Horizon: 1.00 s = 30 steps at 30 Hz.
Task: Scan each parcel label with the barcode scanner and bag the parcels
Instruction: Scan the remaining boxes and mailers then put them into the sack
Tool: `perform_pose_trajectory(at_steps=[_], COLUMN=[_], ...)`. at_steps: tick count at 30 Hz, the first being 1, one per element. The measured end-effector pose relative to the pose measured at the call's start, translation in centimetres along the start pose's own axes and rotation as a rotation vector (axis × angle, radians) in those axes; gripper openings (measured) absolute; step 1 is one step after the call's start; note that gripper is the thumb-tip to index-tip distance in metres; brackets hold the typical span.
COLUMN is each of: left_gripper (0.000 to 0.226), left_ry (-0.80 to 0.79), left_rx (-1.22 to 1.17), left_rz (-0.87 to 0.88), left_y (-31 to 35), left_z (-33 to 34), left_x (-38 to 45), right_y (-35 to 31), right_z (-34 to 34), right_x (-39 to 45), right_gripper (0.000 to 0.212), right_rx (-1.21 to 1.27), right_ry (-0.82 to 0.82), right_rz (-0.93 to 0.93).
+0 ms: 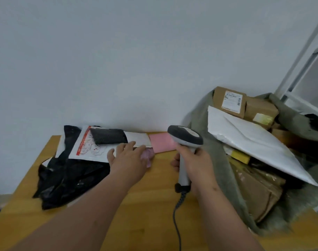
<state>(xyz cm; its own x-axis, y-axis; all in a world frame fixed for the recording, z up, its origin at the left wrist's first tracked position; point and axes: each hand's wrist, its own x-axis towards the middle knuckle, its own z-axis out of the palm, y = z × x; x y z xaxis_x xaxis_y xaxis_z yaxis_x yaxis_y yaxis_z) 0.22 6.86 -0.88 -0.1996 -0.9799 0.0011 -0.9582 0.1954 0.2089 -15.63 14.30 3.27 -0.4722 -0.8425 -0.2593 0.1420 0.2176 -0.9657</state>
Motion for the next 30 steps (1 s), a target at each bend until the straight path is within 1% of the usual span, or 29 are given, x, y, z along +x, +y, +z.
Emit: perform_pose_trajectory(at_steps=[5,11,15,19,23,30], left_gripper=[0.048,0.051,0.052,0.050,0.052,0.057], left_ry=[-0.097,-0.138,-0.129,-0.124,-0.139,-0.143], left_rx=[-0.010,-0.032,-0.051,-0.051,-0.033,0.029], left_rz=[-0.114,-0.203,-0.238,-0.263,-0.293,-0.283], left_y=[-7.3,-11.8,-13.4,-14.1,-14.6,-15.6], left_z=[2.1,3.3,3.4,3.7,4.2,5.7], left_x=[-1.6,-1.9,-0.4,1.9,4.9,11.3], right_y=[3.4,5.4,5.6,6.0,6.7,8.2], right_z=[5.6,9.7,11.3,12.6,13.9,15.3], right_x=[-0.6,-0.6,0.9,3.3,6.5,12.3], right_gripper=[0.022,0.025,0.022,0.020,0.018,0.021], right_rx=[-0.097,-0.164,-0.197,-0.179,-0.168,-0.175], right_ry=[-0.025,-0.045,-0.051,-0.073,-0.100,-0.151], right_rz=[0.048,0.072,0.079,0.102,0.121,0.193])
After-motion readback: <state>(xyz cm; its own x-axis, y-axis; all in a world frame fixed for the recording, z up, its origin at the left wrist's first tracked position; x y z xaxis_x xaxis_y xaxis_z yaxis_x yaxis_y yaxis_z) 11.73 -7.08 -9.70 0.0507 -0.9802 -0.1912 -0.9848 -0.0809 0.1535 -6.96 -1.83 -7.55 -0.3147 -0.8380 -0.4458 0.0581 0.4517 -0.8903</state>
